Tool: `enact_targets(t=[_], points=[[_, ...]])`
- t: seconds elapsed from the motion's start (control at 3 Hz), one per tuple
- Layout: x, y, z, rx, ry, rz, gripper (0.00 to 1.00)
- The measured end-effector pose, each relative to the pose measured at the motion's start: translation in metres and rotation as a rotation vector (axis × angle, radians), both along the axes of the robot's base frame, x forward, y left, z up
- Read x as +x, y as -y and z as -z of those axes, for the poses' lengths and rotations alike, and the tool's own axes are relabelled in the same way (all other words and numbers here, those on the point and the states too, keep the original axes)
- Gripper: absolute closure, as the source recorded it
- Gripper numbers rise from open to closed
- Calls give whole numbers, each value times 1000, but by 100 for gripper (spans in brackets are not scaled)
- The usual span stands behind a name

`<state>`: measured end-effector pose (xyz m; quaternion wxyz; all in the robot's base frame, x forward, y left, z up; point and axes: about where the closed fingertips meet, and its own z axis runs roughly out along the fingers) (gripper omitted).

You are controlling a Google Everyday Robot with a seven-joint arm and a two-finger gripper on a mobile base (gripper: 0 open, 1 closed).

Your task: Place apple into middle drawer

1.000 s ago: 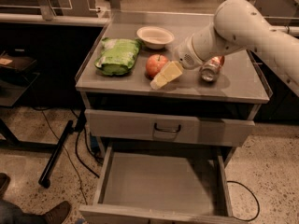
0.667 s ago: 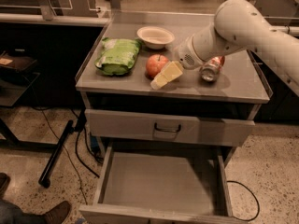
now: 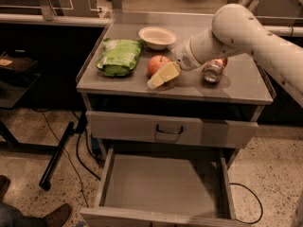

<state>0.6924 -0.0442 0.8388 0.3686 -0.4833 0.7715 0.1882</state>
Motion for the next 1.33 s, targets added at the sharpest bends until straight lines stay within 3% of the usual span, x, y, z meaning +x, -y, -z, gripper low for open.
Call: enact_targets(t=[0.33,1.33], points=[[0,-1,1,1,-2,-1,0],[0,-1,1,1,-2,-1,65]])
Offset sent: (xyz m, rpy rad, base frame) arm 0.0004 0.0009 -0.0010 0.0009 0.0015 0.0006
